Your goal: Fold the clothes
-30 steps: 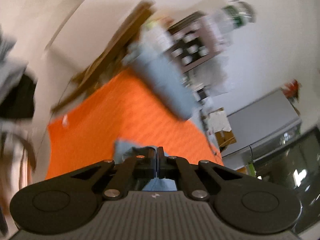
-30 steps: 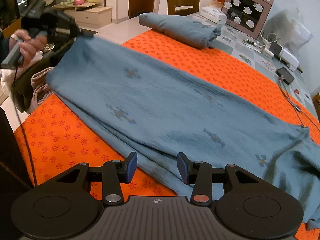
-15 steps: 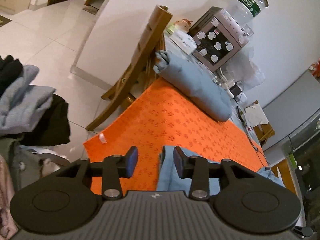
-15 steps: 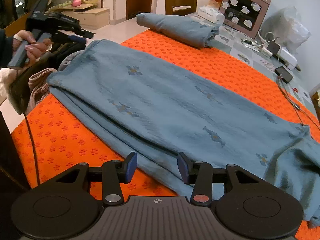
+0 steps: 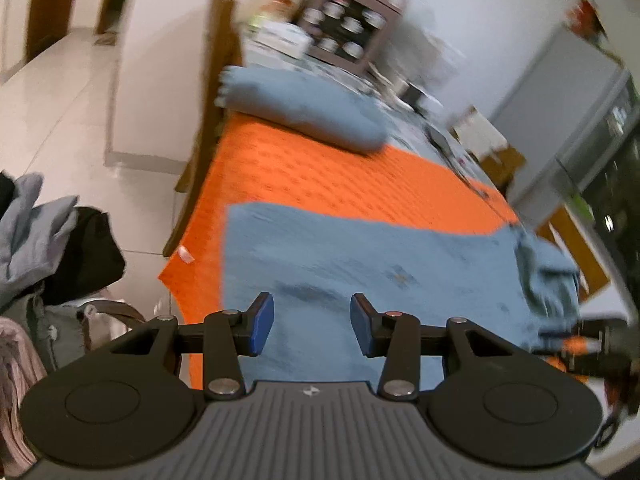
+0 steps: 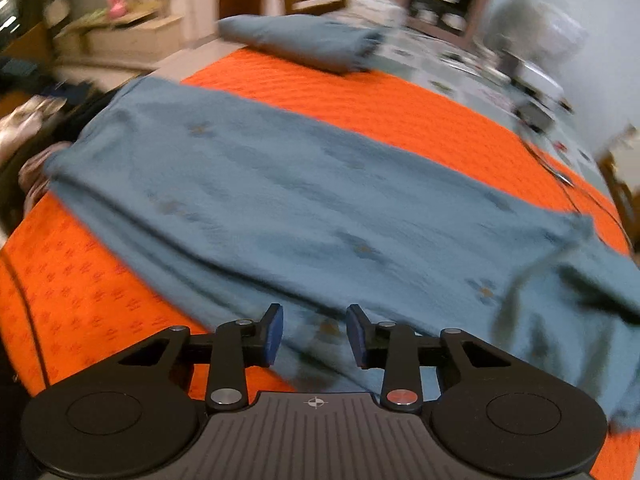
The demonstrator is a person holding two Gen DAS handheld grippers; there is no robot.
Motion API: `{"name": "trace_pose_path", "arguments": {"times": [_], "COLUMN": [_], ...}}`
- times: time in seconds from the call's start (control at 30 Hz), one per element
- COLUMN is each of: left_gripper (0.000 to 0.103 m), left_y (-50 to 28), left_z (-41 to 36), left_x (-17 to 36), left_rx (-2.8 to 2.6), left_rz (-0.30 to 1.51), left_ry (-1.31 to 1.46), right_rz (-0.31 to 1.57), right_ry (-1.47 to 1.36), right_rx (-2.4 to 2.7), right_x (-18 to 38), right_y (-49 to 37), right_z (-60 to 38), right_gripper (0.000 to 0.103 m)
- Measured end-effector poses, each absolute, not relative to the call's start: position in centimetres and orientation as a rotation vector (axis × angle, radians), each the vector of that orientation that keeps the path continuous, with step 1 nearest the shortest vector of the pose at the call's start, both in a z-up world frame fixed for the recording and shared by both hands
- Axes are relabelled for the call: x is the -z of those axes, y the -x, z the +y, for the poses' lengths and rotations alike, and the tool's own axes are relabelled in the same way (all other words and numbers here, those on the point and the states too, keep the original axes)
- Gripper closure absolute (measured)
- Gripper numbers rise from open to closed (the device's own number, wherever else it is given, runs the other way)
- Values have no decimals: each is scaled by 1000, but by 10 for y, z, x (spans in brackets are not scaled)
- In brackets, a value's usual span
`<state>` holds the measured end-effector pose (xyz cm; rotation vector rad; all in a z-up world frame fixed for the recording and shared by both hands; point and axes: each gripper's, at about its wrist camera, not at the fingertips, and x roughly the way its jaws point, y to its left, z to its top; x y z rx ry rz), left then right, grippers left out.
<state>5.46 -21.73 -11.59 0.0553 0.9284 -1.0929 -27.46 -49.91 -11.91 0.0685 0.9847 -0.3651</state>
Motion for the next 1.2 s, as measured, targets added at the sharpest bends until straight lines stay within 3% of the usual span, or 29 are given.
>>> {"name": "trace_pose_path", "arguments": {"times": [0.4, 0.97, 1.2], "left_gripper": [55, 53, 53], "left_y": [43, 259, 277], "left_z": [-288, -450, -522], "left_x": [99, 69, 58], "left_rx": [1195, 944, 949], "left_rz": [907, 889, 836], "left_ry": [-115, 6, 10], "right_rz": [937, 822, 785], "right_ry": [-151, -153, -248], "right_rx": [576, 414, 382], "right_x": [76, 53, 57], "right_y": [369, 520, 531], "right_z": [-588, -793, -867], "right_gripper": [65, 65, 66]}}
